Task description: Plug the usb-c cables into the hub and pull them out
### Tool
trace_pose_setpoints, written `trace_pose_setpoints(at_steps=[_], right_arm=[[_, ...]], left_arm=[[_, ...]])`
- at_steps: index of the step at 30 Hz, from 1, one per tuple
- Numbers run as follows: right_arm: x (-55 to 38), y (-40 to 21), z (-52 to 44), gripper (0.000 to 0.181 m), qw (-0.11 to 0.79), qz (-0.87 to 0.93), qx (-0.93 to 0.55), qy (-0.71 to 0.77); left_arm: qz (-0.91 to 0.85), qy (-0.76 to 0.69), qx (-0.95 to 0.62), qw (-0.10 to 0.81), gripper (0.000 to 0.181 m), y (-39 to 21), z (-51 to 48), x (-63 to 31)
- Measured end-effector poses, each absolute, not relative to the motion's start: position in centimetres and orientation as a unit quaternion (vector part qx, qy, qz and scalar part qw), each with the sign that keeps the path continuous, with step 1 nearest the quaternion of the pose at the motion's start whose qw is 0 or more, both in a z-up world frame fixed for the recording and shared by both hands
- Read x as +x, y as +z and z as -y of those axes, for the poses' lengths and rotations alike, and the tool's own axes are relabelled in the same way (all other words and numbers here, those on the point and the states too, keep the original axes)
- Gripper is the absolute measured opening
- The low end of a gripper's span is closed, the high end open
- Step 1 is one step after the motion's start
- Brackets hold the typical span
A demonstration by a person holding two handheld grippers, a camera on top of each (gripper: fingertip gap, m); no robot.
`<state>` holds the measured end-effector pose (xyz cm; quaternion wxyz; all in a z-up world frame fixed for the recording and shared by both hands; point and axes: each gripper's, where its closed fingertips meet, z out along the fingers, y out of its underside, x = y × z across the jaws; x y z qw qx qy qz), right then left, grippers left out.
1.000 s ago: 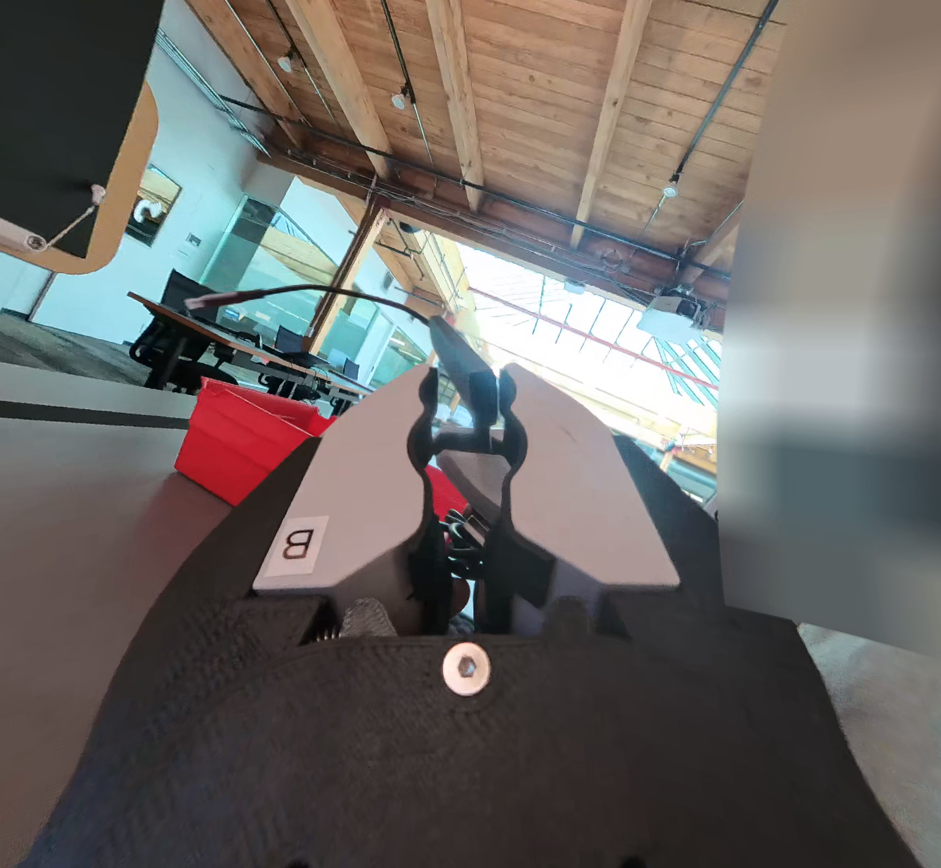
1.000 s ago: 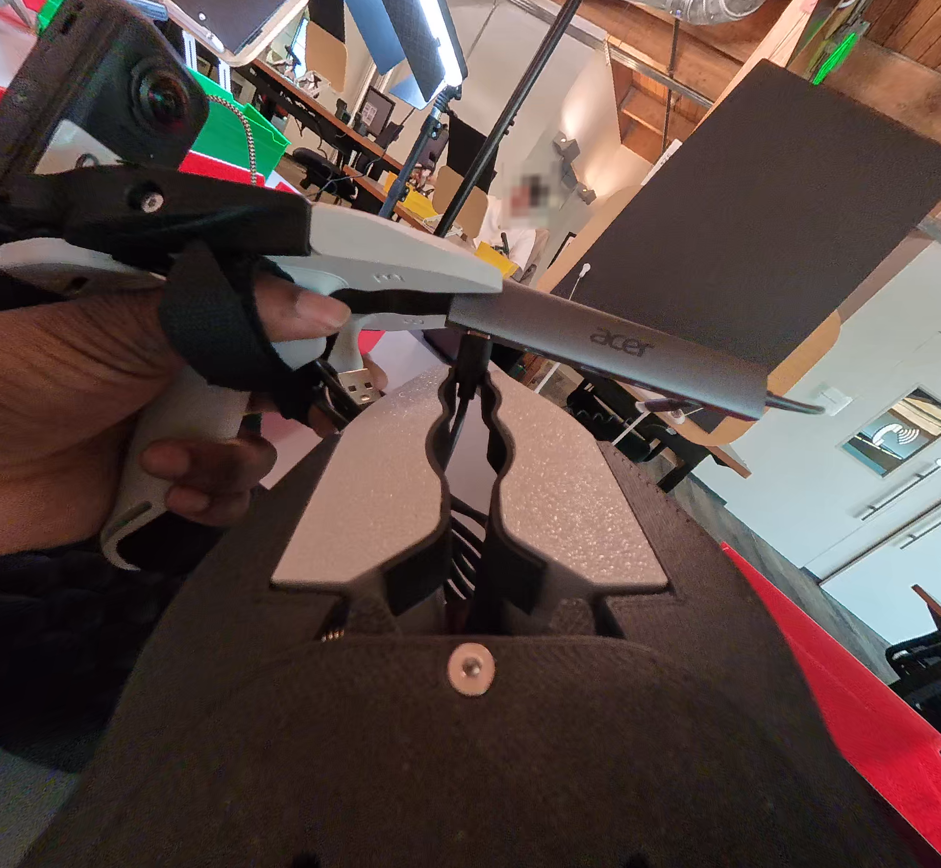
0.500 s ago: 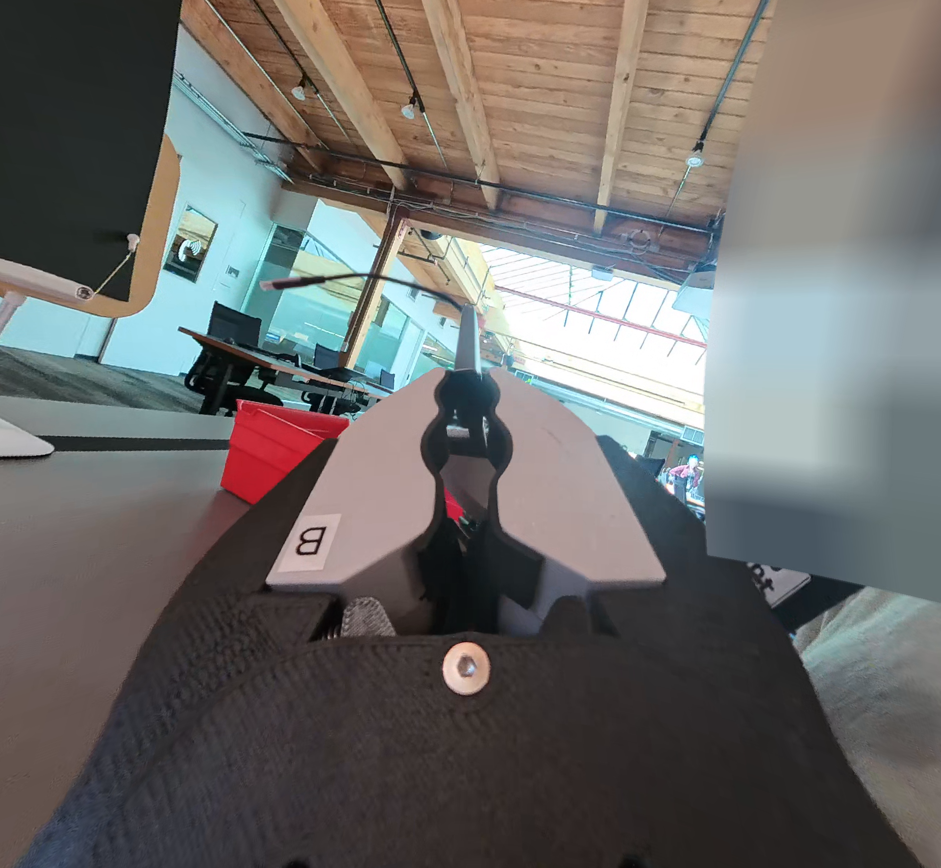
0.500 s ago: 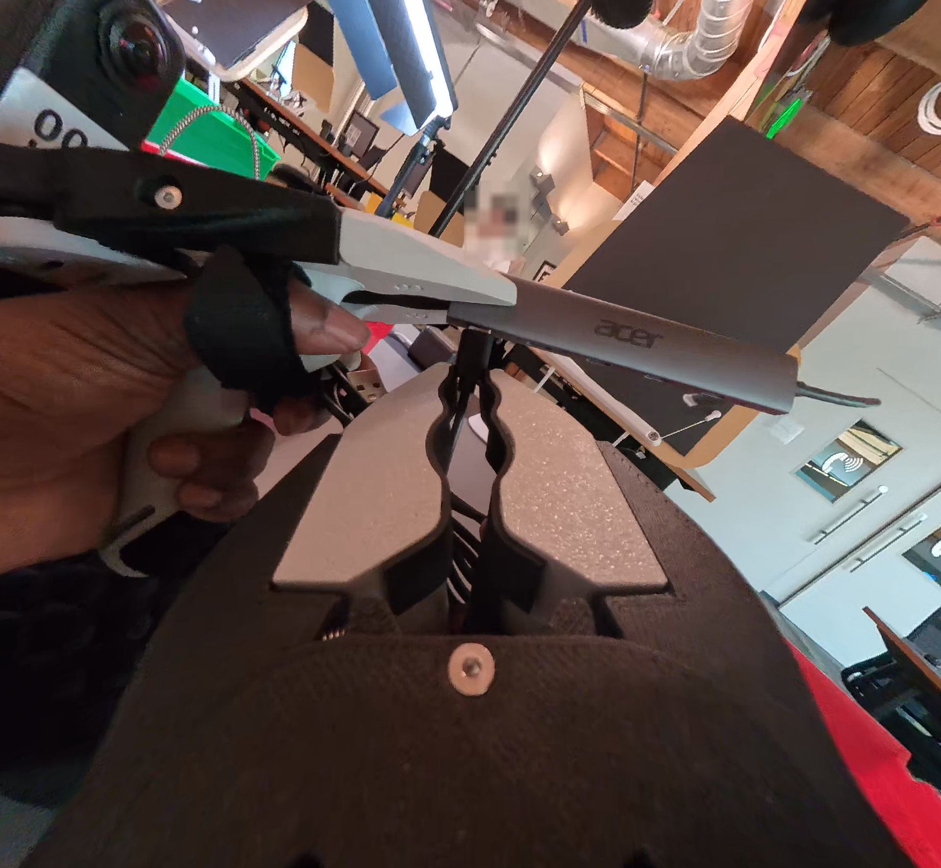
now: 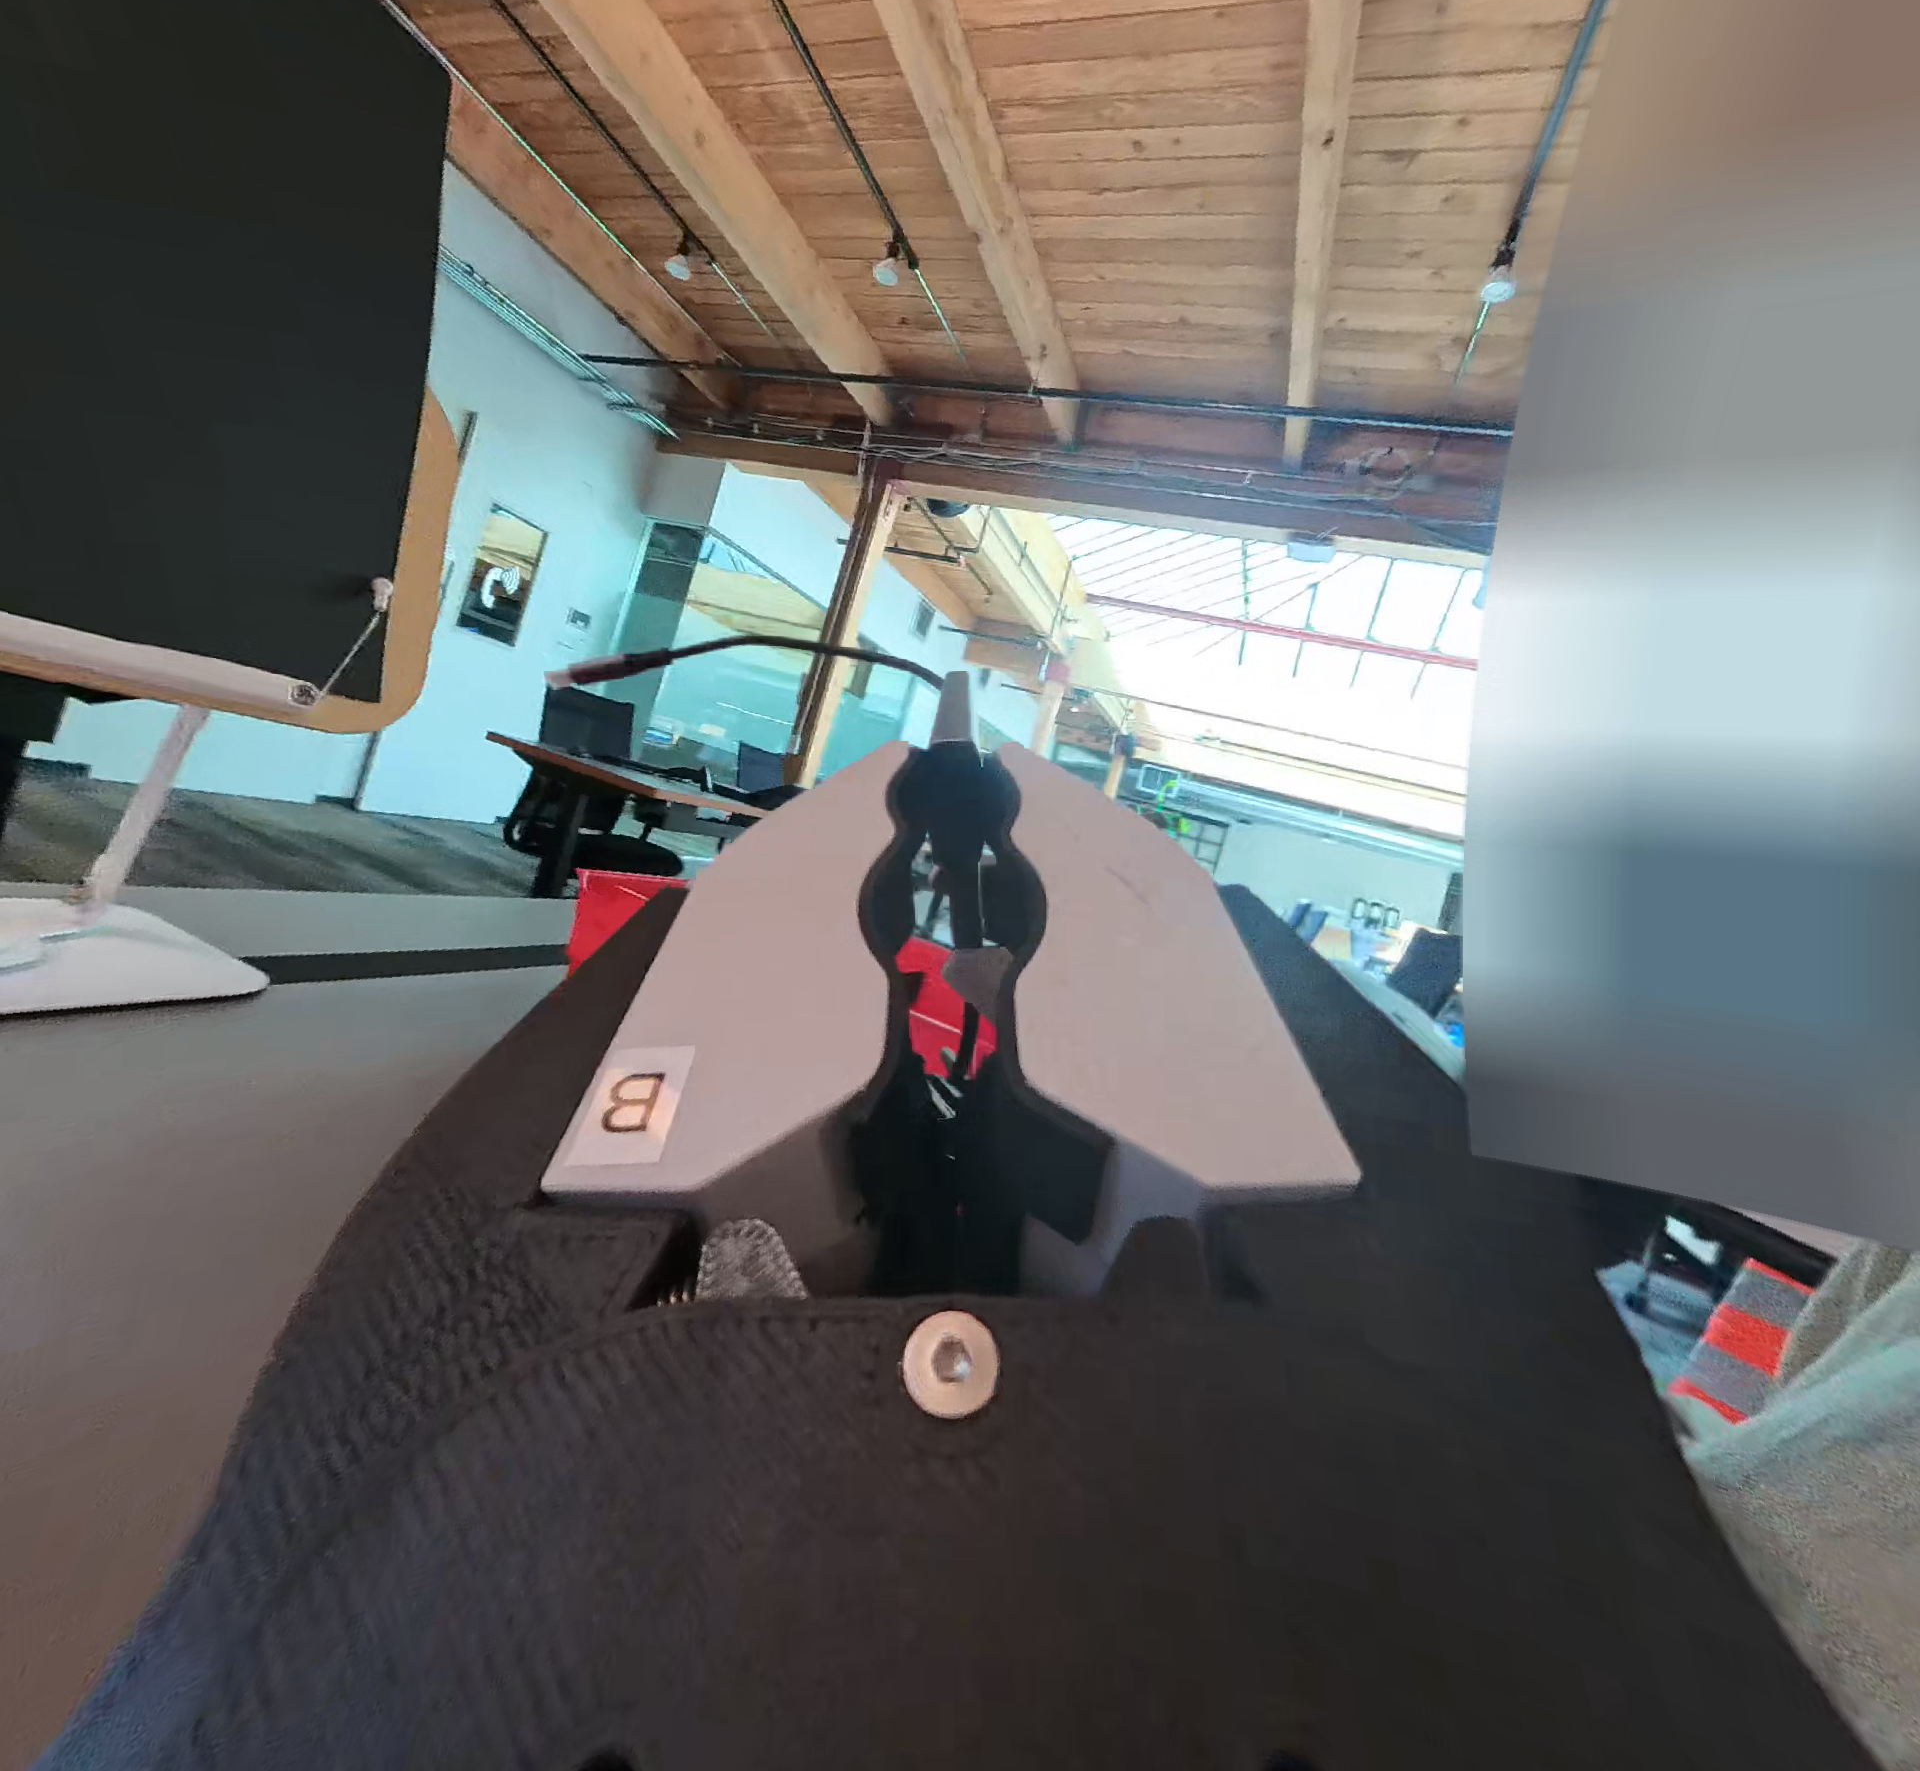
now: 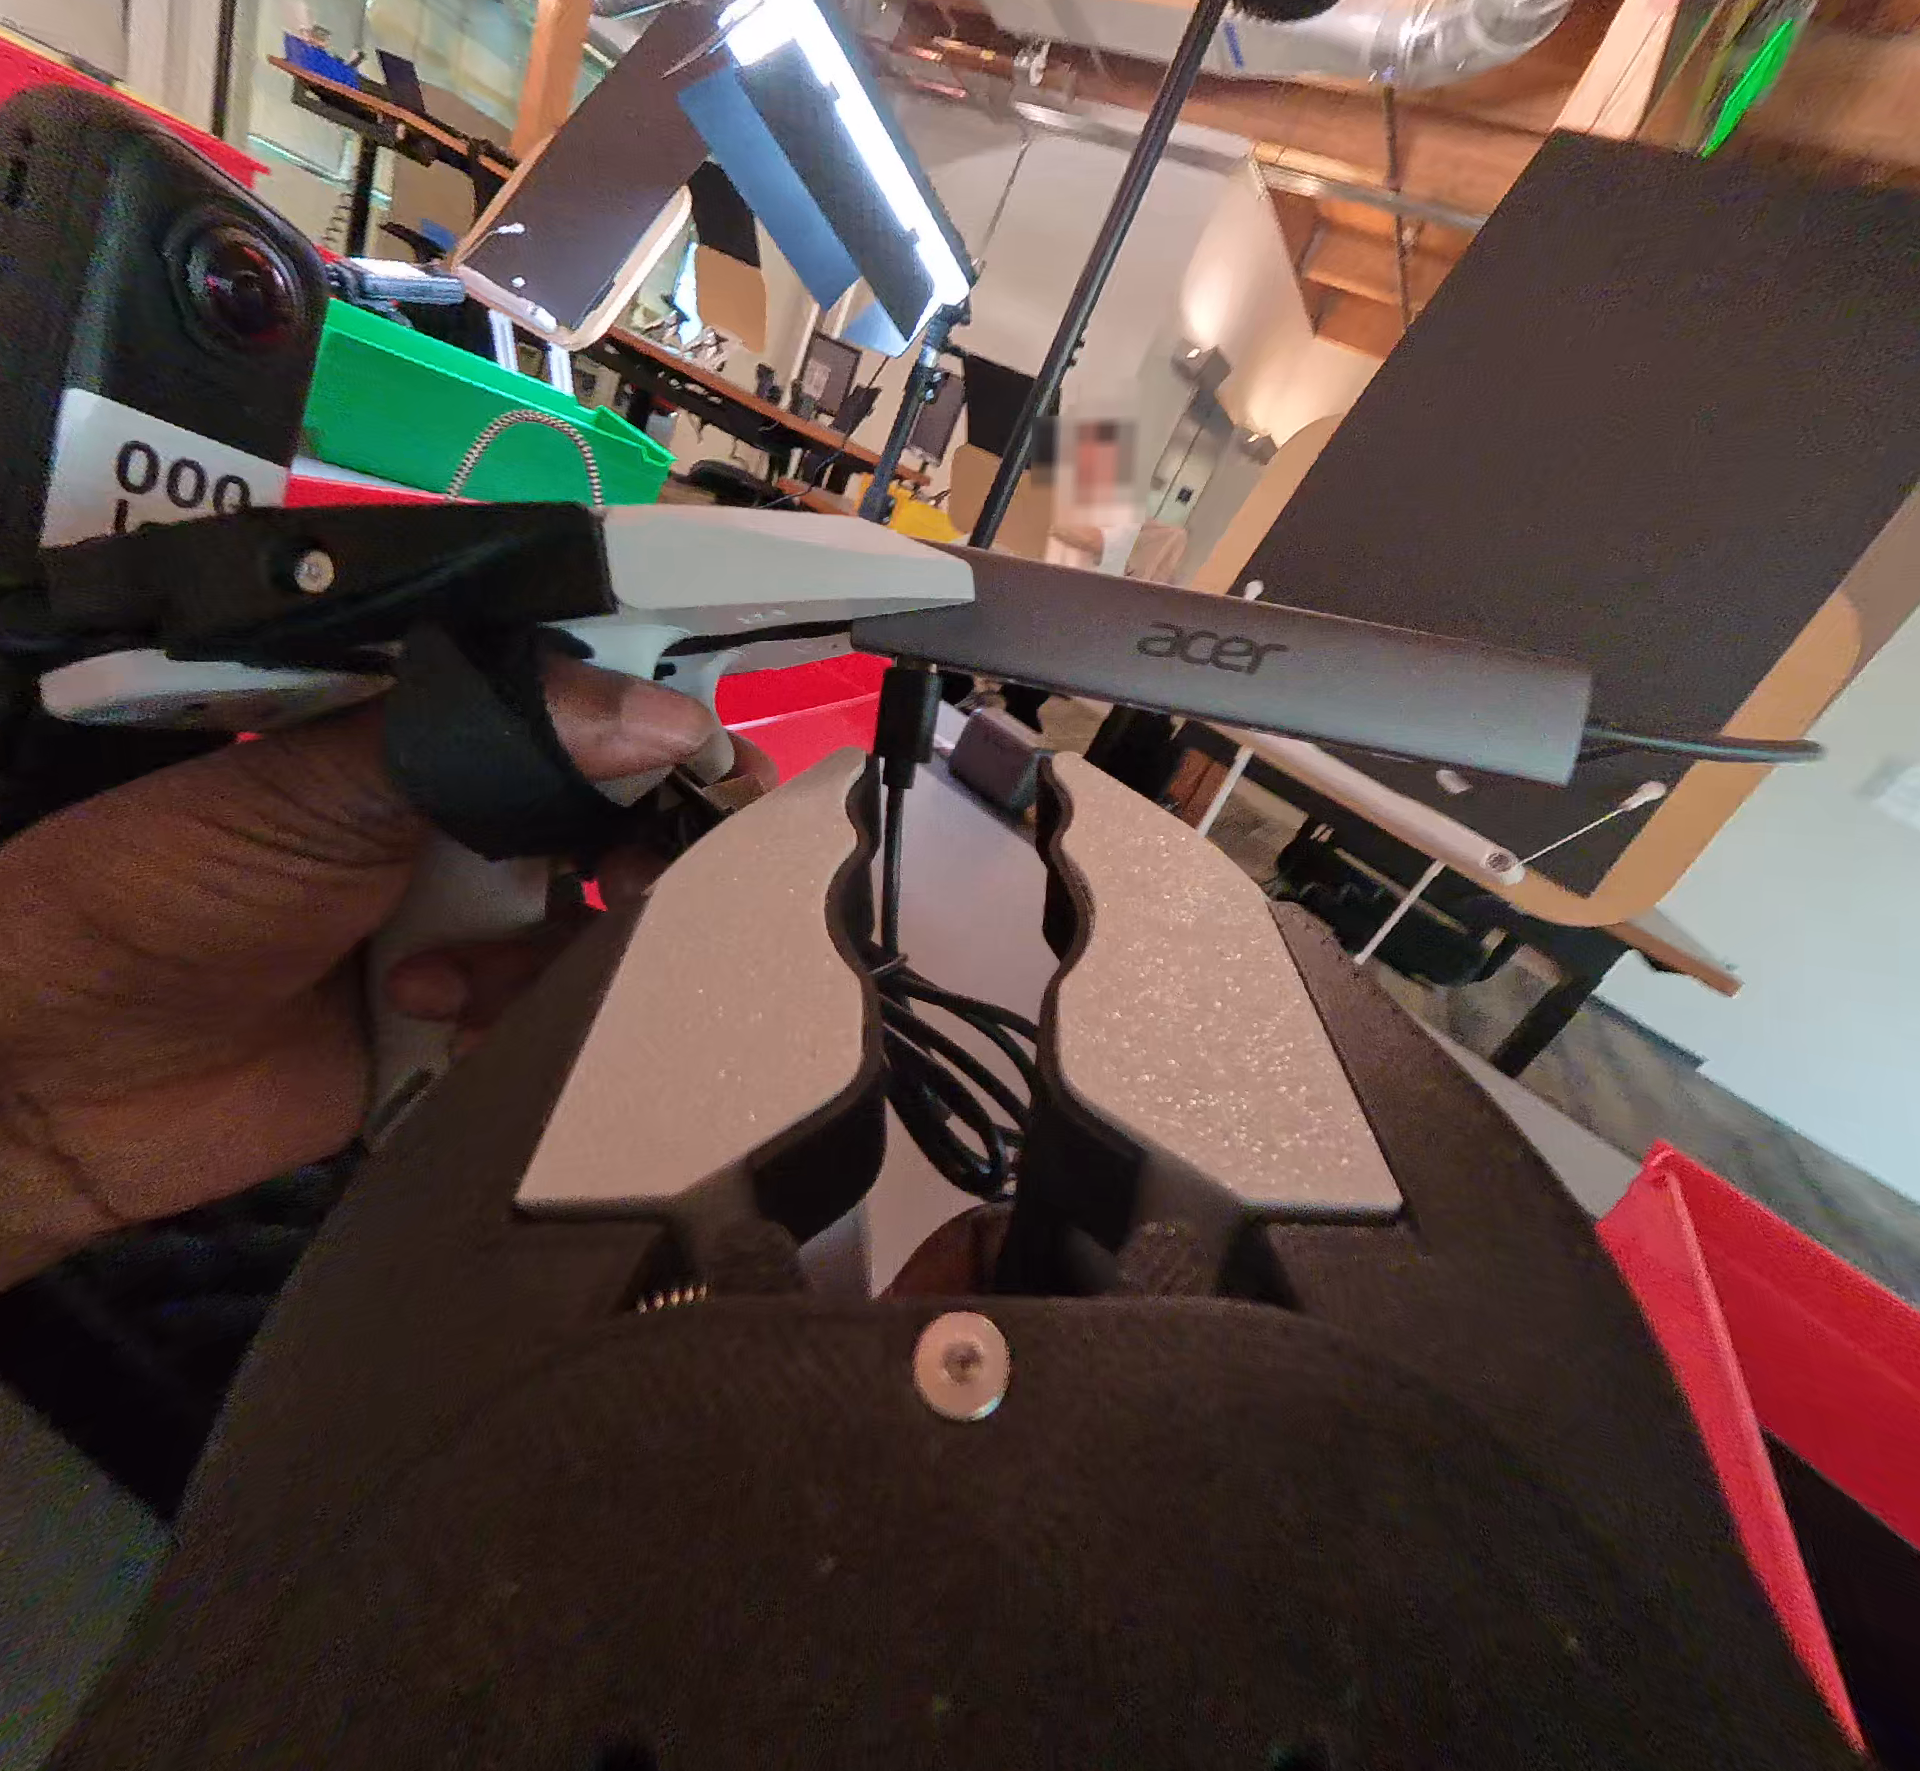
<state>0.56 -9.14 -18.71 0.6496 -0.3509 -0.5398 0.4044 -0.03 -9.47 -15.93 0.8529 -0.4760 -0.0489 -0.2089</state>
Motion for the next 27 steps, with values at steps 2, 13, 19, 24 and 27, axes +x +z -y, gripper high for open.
trace_pose_setpoints(at_steps=[2, 13, 19, 24, 27], right_arm=[[0.5, -18.7, 9.3, 0.026, 0.638, 0.545, -0.36, 0.406], [-0.6, -18.9, 9.8, 0.018, 0.606, 0.553, -0.386, 0.422], [-0.8, -18.7, 9.9, 0.011, 0.63, 0.54, -0.367, 0.42], [-0.7, -18.6, 10.0, 0.011, 0.651, 0.512, -0.355, 0.432], [-0.3, -18.4, 9.8, 0.011, 0.657, 0.493, -0.355, 0.446]], left_arm=[[0.044, -0.201, -0.479, 0.853, 0.008, -15.9, 9.5, 0.1], [0.025, -0.14, -0.491, 0.86, 0.008, -16.1, 9.3, 0.7], [0.029, -0.117, -0.474, 0.872, 0.008, -16.0, 9.6, 1.0], [0.027, -0.128, -0.49, 0.862, 0.007, -15.9, 9.8, 1.1], [0.019, -0.119, -0.503, 0.856, 0.006, -15.7, 9.7, 1.5]])
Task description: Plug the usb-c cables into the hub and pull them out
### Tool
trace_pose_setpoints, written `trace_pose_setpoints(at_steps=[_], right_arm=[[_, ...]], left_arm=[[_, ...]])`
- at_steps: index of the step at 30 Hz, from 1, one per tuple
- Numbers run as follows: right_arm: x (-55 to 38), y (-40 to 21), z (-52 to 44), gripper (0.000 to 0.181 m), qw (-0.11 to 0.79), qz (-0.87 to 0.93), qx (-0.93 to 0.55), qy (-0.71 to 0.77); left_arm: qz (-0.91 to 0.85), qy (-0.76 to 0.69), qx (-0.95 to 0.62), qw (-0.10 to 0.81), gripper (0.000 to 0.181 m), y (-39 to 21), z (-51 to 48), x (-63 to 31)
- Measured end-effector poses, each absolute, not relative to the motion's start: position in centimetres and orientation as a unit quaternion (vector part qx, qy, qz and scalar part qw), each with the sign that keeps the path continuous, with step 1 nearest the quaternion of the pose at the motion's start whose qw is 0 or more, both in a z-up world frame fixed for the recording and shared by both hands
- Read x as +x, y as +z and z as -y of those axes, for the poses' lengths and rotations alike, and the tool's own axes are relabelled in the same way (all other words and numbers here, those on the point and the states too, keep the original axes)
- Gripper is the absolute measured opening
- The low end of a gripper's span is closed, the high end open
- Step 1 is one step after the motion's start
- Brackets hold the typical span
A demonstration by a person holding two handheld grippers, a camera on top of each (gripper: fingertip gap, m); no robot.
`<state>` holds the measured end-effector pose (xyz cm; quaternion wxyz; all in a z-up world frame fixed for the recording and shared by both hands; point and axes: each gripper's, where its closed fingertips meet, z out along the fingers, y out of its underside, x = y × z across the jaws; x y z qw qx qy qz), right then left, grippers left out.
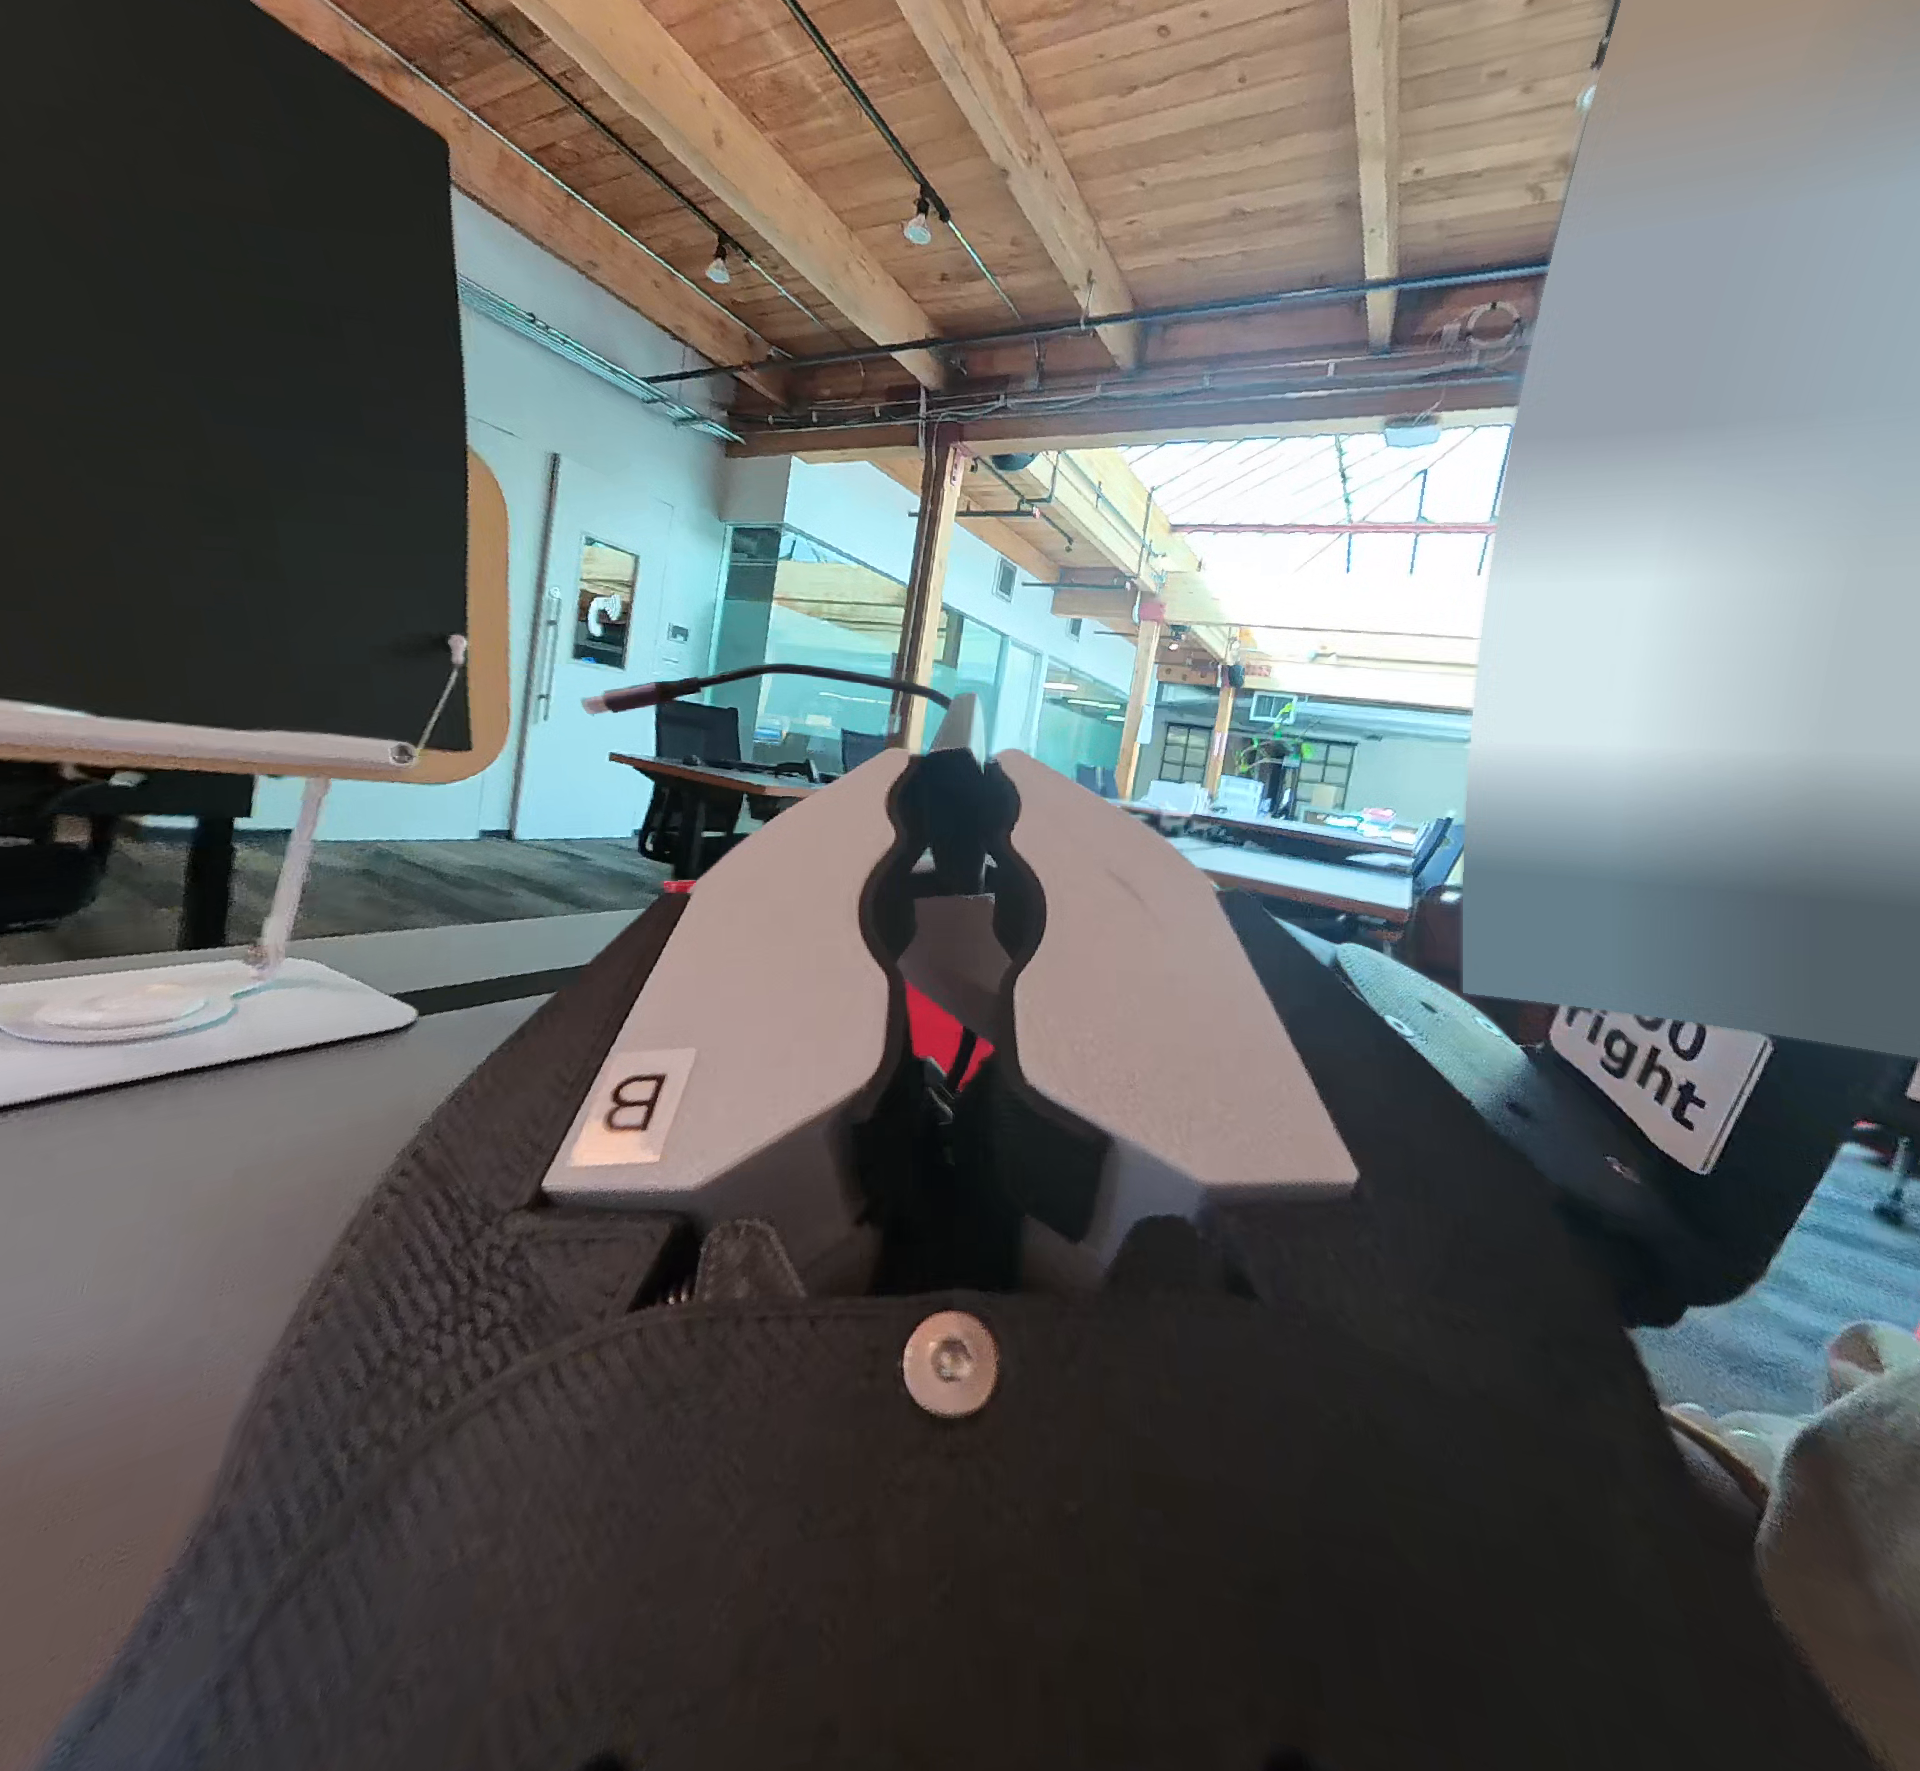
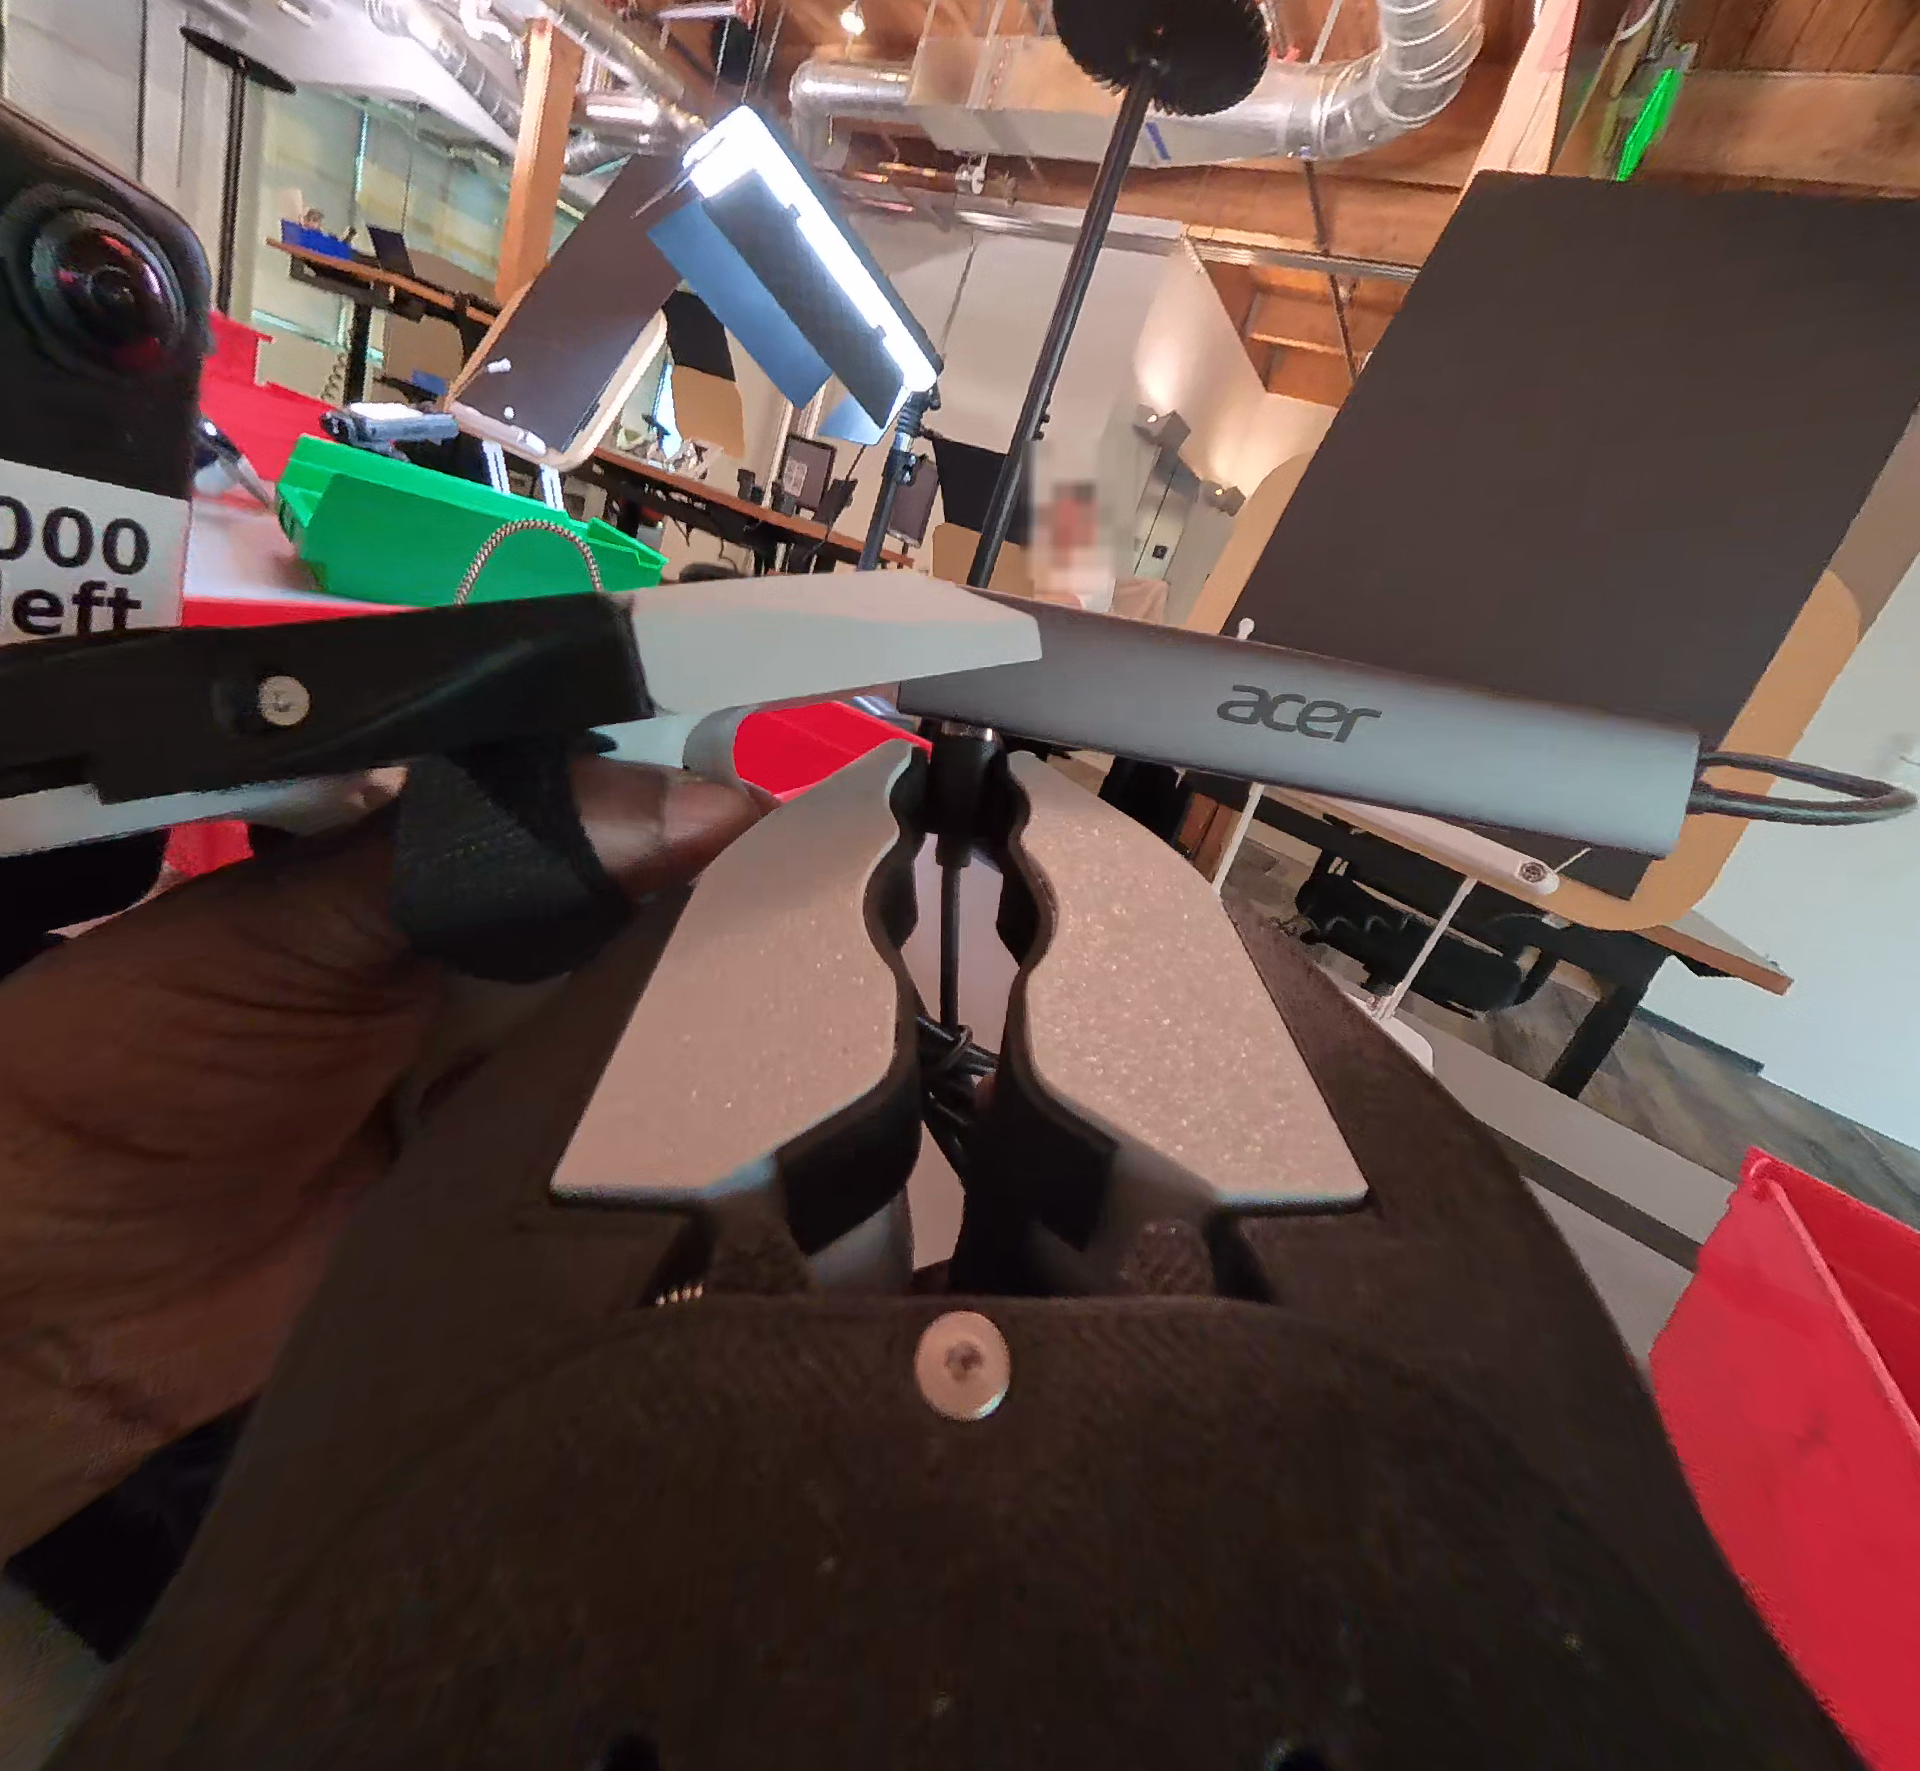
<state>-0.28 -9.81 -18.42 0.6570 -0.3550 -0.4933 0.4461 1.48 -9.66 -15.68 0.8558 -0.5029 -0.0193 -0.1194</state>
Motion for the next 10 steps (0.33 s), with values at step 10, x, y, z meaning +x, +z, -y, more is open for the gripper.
trace_pose_setpoints(at_steps=[10], right_arm=[[-0.7, -19.9, 8.9, 0.01, 0.605, 0.473, -0.402, 0.498]], left_arm=[[-0.003, 0.016, -0.563, 0.826, 0.008, -16.1, 8.8, 0.3]])
